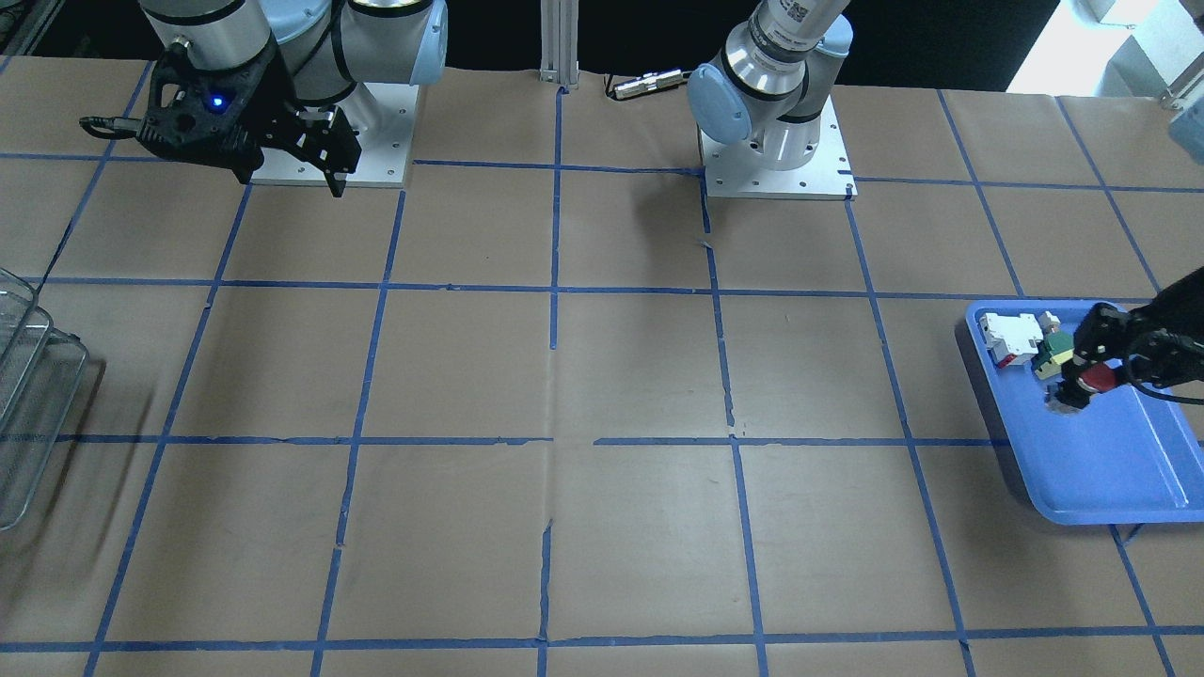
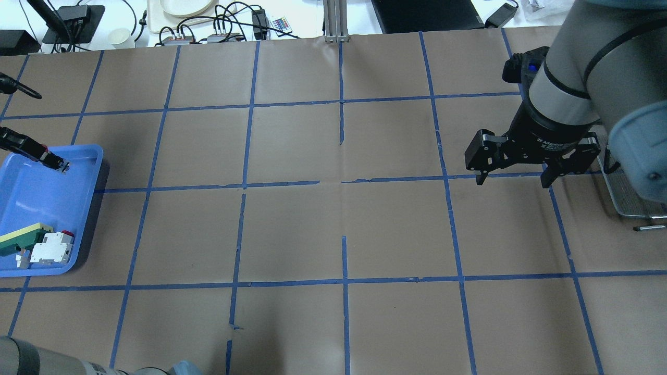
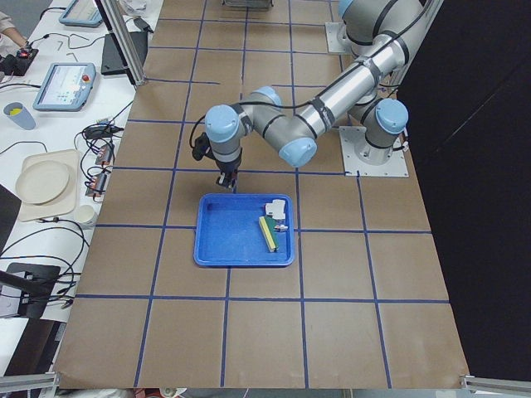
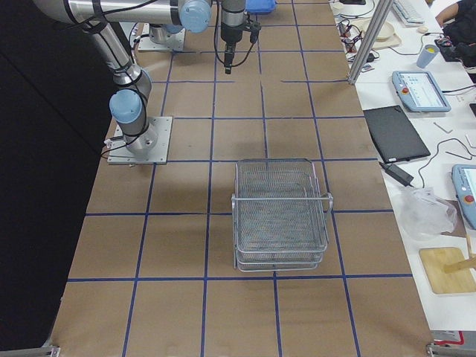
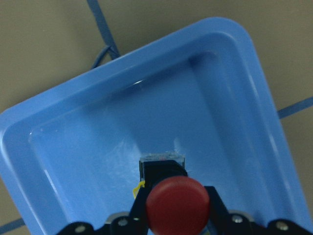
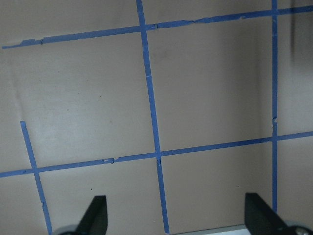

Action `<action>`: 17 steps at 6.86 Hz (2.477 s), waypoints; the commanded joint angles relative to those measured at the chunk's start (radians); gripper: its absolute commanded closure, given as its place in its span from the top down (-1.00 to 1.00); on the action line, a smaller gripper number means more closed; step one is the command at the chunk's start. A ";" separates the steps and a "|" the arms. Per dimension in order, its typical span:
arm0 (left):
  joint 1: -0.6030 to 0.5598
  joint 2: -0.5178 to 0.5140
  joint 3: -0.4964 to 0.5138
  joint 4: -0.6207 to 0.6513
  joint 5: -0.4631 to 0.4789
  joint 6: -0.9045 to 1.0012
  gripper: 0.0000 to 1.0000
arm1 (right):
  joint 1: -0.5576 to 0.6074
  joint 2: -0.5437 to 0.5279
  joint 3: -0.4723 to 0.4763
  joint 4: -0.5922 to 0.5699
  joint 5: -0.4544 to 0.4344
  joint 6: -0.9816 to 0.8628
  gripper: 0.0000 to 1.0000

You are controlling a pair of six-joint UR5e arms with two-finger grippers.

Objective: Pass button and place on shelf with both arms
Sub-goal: 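Lift the button with the left gripper toward the table center while the right gripper approaches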

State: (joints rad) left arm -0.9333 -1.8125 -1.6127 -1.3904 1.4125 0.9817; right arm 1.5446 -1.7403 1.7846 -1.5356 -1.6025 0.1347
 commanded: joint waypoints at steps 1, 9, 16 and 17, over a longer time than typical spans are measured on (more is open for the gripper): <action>-0.151 0.175 -0.087 -0.138 -0.236 -0.197 -0.73 | -0.059 0.022 -0.002 0.003 0.019 0.100 0.99; -0.459 0.248 -0.303 -0.059 -1.163 -0.768 -0.86 | -0.235 0.152 -0.024 0.074 1.068 0.745 1.00; -0.578 0.248 -0.334 0.033 -1.247 -0.811 -0.90 | -0.224 0.168 0.104 0.193 1.464 0.750 1.00; -0.579 0.245 -0.334 0.075 -1.247 -0.811 -0.92 | -0.216 0.165 0.133 0.193 1.472 0.744 1.00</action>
State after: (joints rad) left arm -1.5079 -1.5623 -1.9456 -1.3543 0.1665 0.1700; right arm 1.3187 -1.5627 1.8854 -1.3413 -0.1449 0.8845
